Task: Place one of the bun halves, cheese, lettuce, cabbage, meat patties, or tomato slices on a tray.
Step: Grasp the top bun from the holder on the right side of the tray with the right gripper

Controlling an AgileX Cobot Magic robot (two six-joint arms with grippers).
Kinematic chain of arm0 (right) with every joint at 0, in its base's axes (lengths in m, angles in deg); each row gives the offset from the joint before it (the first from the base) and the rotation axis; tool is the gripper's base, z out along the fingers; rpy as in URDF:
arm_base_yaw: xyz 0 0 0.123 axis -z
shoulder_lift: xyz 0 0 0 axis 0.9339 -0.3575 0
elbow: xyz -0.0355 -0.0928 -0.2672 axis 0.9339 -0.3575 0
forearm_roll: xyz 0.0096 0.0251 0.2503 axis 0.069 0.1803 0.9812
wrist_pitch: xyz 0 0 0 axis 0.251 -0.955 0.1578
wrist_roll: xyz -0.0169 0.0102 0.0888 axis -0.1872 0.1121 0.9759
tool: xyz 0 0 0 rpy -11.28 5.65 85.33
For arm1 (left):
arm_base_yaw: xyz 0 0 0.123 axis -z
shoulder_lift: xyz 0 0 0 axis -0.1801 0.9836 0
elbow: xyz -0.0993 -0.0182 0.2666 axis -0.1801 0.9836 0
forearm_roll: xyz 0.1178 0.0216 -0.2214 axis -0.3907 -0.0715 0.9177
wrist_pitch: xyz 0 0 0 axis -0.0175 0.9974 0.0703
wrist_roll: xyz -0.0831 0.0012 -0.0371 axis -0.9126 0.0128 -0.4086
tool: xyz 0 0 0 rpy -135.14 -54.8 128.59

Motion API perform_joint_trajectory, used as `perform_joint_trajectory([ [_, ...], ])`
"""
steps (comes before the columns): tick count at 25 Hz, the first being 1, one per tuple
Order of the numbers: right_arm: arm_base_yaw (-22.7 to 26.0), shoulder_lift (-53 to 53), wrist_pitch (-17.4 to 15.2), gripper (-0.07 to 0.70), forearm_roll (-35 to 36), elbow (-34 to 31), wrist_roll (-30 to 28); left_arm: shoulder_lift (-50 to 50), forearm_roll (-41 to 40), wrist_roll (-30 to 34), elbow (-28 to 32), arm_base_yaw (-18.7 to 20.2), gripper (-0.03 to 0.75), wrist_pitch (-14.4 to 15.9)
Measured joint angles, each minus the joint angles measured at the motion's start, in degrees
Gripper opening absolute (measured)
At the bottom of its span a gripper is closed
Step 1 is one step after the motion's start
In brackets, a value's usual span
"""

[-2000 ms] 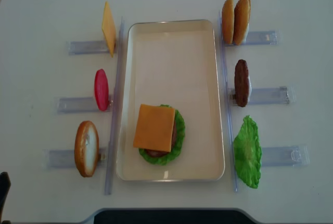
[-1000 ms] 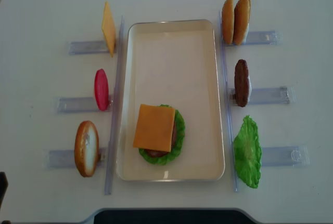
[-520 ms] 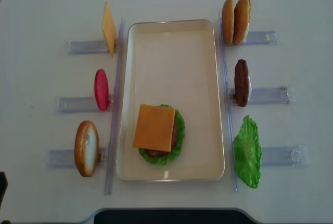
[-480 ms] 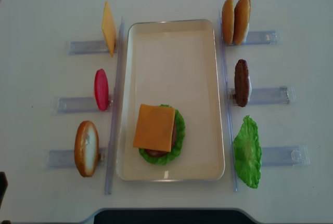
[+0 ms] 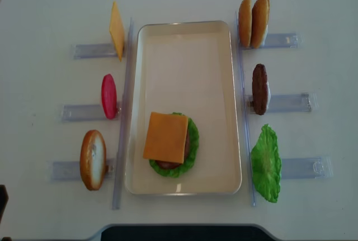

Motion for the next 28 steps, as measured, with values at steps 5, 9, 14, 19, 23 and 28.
perform_joint_trajectory([
  [5, 0.0, -8.0, 0.0, 0.356, 2.3, 9.8, -1.4, 0.0, 0.0, 0.0, 0.0, 0.0, 0.231, 0.0],
  [9, 0.0, -12.9, 0.0, 0.356, 3.8, 14.8, -2.2, 0.0, 0.0, 0.0, 0.0, 0.0, 0.230, 0.0],
  [14, 0.0, -14.8, 0.0, 0.356, 4.0, 15.9, -2.5, 0.0, 0.0, 0.0, 0.0, 0.0, 0.230, 0.0],
  [19, 0.0, -14.7, 0.0, 0.356, 4.0, 16.0, -2.5, 0.0, 0.0, 0.0, 0.0, 0.0, 0.230, 0.0],
  [23, -0.3, -14.7, 0.0, 0.356, 4.1, 16.0, -1.0, 0.0, 0.0, 0.0, 0.0, 0.0, 0.230, 0.0],
  [28, -4.9, -14.7, 0.0, 0.356, 3.9, 16.0, 2.0, 0.0, 0.0, 0.0, 0.0, 0.0, 0.230, 0.0],
])
